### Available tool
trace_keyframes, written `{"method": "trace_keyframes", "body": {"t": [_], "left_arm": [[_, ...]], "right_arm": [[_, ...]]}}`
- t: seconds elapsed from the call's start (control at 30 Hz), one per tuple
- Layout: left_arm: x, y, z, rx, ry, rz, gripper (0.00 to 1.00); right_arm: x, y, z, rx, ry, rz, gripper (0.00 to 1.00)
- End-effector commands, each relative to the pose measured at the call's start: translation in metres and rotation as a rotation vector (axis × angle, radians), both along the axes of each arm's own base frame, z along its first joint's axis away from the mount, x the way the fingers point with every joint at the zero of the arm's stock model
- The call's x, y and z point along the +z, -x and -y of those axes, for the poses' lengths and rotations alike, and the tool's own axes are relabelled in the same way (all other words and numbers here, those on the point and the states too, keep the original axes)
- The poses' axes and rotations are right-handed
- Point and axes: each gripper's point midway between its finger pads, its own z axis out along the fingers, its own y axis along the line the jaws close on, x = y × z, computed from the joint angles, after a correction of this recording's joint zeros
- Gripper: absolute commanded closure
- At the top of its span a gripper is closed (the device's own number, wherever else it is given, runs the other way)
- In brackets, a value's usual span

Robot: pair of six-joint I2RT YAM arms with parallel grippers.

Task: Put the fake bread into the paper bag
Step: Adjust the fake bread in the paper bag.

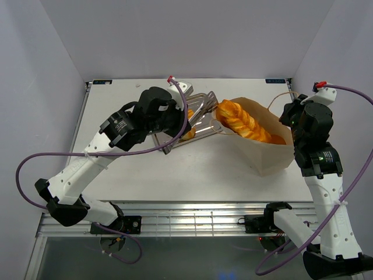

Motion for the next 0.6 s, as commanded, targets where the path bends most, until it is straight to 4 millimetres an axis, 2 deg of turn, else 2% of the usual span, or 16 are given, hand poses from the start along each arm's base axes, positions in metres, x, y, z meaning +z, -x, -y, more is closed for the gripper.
{"method": "trace_keyframes", "body": {"t": [0.0,0.13,0.27,0.57], "left_arm": [[0.020,-0.001,-0.009,0.025,0.023,0.053,0.75],[0.017,0.000,-0.014,0.031,0.007,0.058,0.57],[0.012,0.001,-0.007,0.001,0.004,0.043,0.50],[0.012,-0.001,-0.009,0.003,-0.003,0.052,0.47]], "right_arm": [[0.021,0.002,0.004,-0.014,-0.004,0.067,0.92],[0.020,0.002,0.004,-0.013,-0.004,0.065,0.92],[0.019,0.002,0.003,-0.011,-0.009,0.063,0.92],[0.022,0.003,0.005,-0.018,0.001,0.069,0.92]]}}
